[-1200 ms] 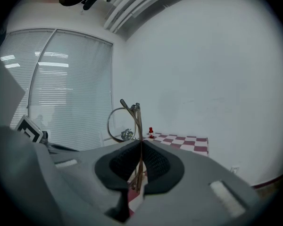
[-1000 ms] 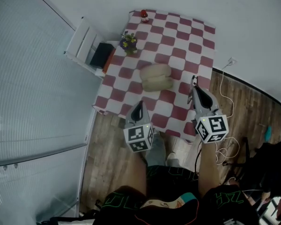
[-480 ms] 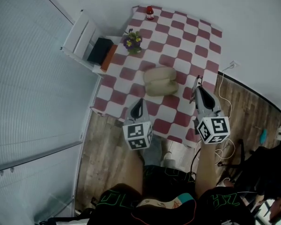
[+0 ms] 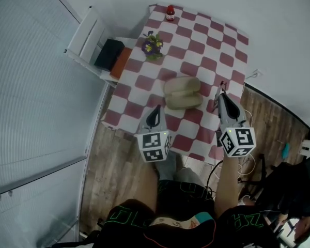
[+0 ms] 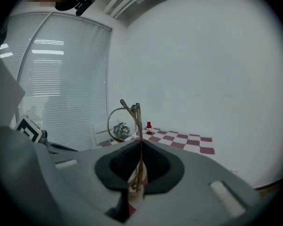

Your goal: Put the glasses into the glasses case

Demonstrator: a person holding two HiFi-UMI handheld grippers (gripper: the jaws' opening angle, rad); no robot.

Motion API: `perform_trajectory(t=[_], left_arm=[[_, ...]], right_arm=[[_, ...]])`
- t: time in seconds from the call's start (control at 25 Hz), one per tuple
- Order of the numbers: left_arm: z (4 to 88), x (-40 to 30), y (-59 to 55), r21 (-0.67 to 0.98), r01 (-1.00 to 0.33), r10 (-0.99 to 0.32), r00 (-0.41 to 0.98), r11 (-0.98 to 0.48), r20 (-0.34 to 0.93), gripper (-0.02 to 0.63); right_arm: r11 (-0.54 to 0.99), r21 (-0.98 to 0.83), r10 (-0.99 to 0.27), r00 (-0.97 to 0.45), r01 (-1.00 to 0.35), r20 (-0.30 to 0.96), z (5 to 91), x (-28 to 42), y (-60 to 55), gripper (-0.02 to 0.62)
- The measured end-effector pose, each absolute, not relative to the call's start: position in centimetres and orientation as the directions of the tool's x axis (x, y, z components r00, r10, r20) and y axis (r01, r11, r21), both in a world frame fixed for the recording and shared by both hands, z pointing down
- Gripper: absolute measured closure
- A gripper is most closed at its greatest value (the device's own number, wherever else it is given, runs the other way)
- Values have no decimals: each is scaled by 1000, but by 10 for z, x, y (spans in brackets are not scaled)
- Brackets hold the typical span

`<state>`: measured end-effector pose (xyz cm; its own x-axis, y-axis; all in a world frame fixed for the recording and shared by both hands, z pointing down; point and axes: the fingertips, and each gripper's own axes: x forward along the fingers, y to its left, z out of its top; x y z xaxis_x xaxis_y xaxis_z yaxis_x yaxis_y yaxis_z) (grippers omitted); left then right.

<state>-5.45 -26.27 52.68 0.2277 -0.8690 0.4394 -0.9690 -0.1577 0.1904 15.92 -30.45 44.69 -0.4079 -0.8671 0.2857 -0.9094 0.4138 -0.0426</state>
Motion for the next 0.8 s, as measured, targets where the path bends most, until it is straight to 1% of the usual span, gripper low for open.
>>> perform_trajectory(t=[0.68,0.8], left_arm=[[513,-78,-278,259,-955,-895,236,-142,379,598],[506,-81,-280,244,-959,-901,227,-142,369,598]], right_arm=[[470,63,-847,-429,-881,314,428,125,-314,575],[493,87,-838,-445,-866,317,422,117,-315,575]])
